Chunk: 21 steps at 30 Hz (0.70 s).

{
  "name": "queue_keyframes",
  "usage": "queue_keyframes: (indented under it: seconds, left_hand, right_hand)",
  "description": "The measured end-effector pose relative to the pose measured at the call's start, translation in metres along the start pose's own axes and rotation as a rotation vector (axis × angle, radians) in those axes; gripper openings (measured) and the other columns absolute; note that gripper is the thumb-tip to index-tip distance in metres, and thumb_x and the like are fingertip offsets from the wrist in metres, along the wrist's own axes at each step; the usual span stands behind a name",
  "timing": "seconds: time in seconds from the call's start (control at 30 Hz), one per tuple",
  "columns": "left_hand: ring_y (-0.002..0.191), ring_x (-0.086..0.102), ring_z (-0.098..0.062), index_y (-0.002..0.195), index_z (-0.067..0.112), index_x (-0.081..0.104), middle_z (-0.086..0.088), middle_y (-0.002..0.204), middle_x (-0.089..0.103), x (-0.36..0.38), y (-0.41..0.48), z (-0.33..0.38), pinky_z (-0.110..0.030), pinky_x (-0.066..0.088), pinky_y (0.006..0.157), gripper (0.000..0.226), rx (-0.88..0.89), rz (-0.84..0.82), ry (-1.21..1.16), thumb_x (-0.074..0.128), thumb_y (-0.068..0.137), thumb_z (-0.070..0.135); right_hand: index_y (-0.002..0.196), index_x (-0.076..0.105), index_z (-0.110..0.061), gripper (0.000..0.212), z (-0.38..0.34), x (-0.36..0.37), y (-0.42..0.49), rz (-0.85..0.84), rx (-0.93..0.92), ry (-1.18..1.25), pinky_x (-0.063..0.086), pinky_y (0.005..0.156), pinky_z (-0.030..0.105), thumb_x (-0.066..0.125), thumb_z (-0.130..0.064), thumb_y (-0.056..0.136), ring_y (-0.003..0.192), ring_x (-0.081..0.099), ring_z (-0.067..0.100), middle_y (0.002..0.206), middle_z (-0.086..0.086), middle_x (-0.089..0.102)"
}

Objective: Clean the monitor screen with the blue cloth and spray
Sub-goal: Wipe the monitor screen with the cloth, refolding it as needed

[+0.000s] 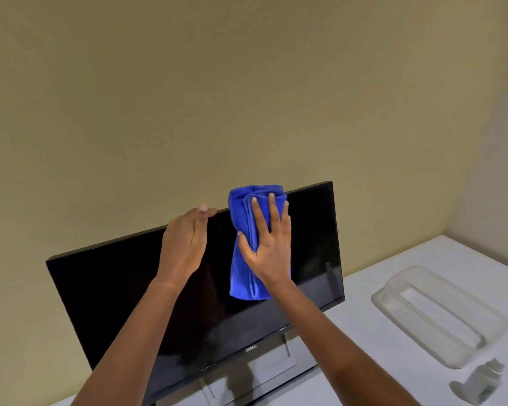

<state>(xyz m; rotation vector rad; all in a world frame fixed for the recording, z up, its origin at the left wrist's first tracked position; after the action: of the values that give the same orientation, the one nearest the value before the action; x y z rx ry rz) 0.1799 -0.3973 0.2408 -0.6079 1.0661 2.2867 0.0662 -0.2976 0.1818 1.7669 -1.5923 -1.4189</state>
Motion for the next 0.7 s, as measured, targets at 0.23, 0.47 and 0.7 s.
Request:
queue_keyframes:
  seconds: [0.23, 0.47, 0.7]
  left_hand:
    - [0.112, 0.059, -0.022, 0.111, 0.013, 0.065, -0.005, 0.114, 0.068, 0.002, 0.000, 0.002, -0.025, 0.036, 0.088, 0.045, 0.022, 0.027, 0.032, 0.026, 0.098, 0.033]
    - [0.113, 0.058, -0.023, 0.112, 0.012, 0.064, -0.007, 0.115, 0.068, 0.002, -0.001, 0.003, -0.026, 0.035, 0.091, 0.044, 0.034, 0.025, 0.029, 0.027, 0.099, 0.031]
    - [0.117, 0.055, -0.024, 0.113, 0.013, 0.064, -0.005, 0.118, 0.067, 0.001, -0.005, 0.003, -0.033, 0.037, 0.098, 0.046, 0.016, 0.019, 0.002, 0.024, 0.099, 0.031]
  right_hand:
    - [0.147, 0.017, -0.025, 0.065, 0.076, -0.015, 0.003, 0.144, 0.563, 0.129, 0.011, 0.117, 0.046, 0.049, -0.036, 0.092, 0.146, 0.004, 0.026, 0.158, 0.002, 0.011]
    - [0.146, 0.021, -0.010, 0.059, 0.118, -0.004, -0.109, 0.273, 1.071, 0.214, 0.018, 0.116, 0.045, 0.048, -0.024, 0.095, 0.143, 0.016, 0.034, 0.155, 0.016, 0.018]
    - [0.149, 0.007, -0.018, 0.061, 0.095, 0.006, -0.127, 0.207, 1.360, 0.323, 0.017, 0.115, 0.050, 0.034, -0.038, 0.098, 0.144, 0.009, 0.034, 0.158, 0.010, 0.003]
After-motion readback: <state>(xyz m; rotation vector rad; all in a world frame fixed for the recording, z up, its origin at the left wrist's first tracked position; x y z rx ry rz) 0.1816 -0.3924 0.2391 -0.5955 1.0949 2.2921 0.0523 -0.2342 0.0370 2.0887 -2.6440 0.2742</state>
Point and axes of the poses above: each hand's wrist, its own y-axis towards the middle knuckle, its own x-axis out of the palm, z = x × y, the point moved 4 cm from there along y, towards the middle knuckle
